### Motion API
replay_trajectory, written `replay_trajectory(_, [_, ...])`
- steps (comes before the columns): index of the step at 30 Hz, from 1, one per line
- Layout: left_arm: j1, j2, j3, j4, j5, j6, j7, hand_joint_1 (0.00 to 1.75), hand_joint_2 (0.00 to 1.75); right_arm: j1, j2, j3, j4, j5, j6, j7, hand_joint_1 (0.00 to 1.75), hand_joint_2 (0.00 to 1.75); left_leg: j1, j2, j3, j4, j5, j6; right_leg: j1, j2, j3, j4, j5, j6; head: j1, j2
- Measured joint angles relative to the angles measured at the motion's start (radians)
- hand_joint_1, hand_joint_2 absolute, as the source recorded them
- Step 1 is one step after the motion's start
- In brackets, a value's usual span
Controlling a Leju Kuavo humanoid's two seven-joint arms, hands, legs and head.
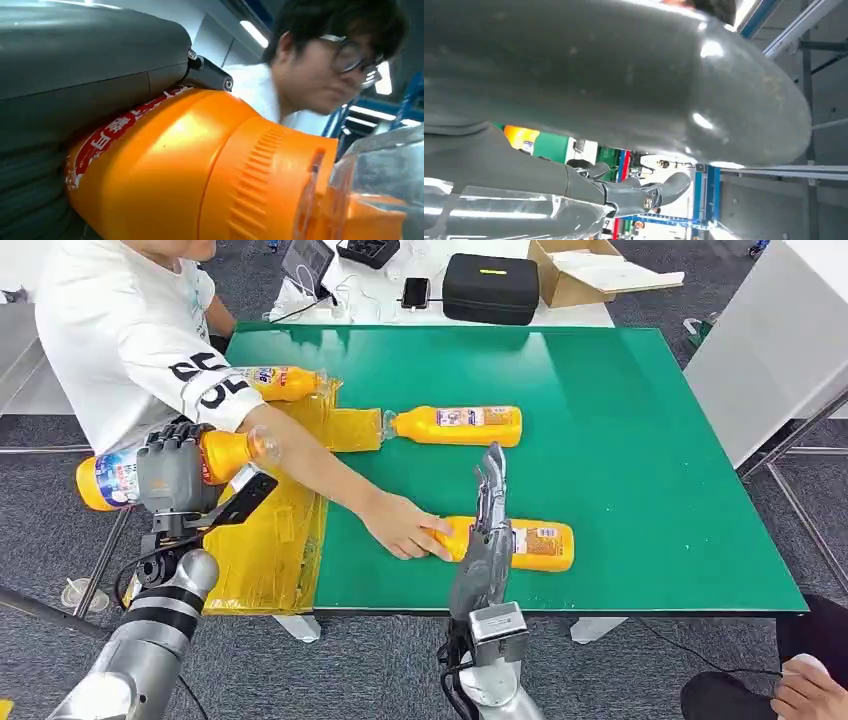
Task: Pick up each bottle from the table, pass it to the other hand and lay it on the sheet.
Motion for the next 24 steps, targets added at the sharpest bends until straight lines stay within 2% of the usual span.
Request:
replay_trajectory(5, [-0.005, 0.017, 0.001, 0.039, -0.014, -0.001, 0.000, 1.75, 1.75, 0.001, -0.001, -0.001, 0.000, -0.002, 0.005, 0.000, 0.00, 0.00, 0.000, 0.000, 0.000, 0.000, 0.000, 0.000, 0.000, 0.000, 0.000, 0.000, 0.000, 0.000, 0.000, 0.000])
replay_trajectory(10, [-0.016, 0.041, -0.009, 0.133, -0.088, -0.061, 0.007, 1.75, 1.75, 0.003, -0.001, -0.003, 0.000, -0.018, 0.045, 0.000, 0.00, 0.00, 0.000, 0.000, 0.000, 0.000, 0.000, 0.000, 0.000, 0.001, 0.000, 0.000, 0.000, 0.000, 0.000, 0.000])
replay_trajectory(16, [-0.014, 0.084, -0.019, 0.220, -0.084, -0.151, -0.032, 1.75, 1.75, 0.007, -0.001, -0.006, 0.000, -0.030, 0.091, 0.000, 0.00, 0.00, 0.000, 0.001, 0.000, 0.000, 0.000, 0.000, 0.000, 0.001, 0.000, 0.000, 0.000, 0.000, 0.000, 0.000])
replay_trajectory(24, [0.012, 0.097, -0.031, 0.258, -0.079, -0.237, -0.094, 1.75, 1.75, 0.007, -0.001, -0.012, 0.016, -0.031, 0.132, 0.000, 0.00, 0.00, 0.000, 0.001, 0.000, 0.000, 0.000, 0.000, 0.000, 0.001, -0.001, 0.000, 0.000, 0.000, 0.000, 0.000])
